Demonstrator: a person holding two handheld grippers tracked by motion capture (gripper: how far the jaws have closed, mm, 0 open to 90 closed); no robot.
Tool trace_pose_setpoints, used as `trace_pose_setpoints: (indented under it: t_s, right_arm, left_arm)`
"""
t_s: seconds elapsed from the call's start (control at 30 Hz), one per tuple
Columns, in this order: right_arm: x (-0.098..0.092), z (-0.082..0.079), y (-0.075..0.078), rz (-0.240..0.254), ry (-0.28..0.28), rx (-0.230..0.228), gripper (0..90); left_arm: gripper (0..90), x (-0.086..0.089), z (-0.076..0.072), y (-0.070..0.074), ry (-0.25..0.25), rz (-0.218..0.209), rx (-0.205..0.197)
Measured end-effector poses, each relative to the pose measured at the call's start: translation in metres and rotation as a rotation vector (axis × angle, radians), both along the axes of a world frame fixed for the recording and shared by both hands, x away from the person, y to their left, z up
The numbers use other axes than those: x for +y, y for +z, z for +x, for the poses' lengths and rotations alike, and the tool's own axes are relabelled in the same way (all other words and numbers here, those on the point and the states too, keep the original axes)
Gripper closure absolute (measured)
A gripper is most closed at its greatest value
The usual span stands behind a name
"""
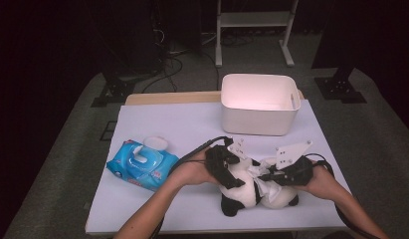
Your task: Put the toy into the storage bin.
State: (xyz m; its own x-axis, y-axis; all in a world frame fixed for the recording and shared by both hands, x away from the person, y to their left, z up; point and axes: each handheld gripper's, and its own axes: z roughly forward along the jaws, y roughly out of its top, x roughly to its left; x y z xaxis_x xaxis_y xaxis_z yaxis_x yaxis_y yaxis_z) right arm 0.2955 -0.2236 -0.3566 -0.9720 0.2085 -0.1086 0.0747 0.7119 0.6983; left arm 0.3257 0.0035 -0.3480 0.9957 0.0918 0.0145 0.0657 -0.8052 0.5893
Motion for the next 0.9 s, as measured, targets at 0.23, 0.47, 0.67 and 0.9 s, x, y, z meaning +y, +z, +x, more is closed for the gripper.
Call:
trace_pose_setpoints:
  t_s: [0.23,0.47,0.67,0.9]
  right_arm:
    - [-0.025,0.000,0.004,-0.009,-0.064,0.007,83.5]
    - [-0.063,0.002,-0.003,0.049,-0.138,0.081,83.3]
    - [-0.057,0.005,0.000,0.048,-0.124,0.073,83.1]
    - [-0.020,0.023,0.004,0.018,-0.054,0.071,82.9]
  left_arm:
    - [28.8,0.003,-0.003,-0.002,0.002,-0.012,0.005]
    - [29.2,0.005,-0.008,-0.004,0.001,-0.033,0.007]
    - [29.7,0.003,-0.009,-0.003,0.000,-0.011,0.002]
    - [30.4,0.004,-0.013,-0.004,0.000,-0.021,-0.009]
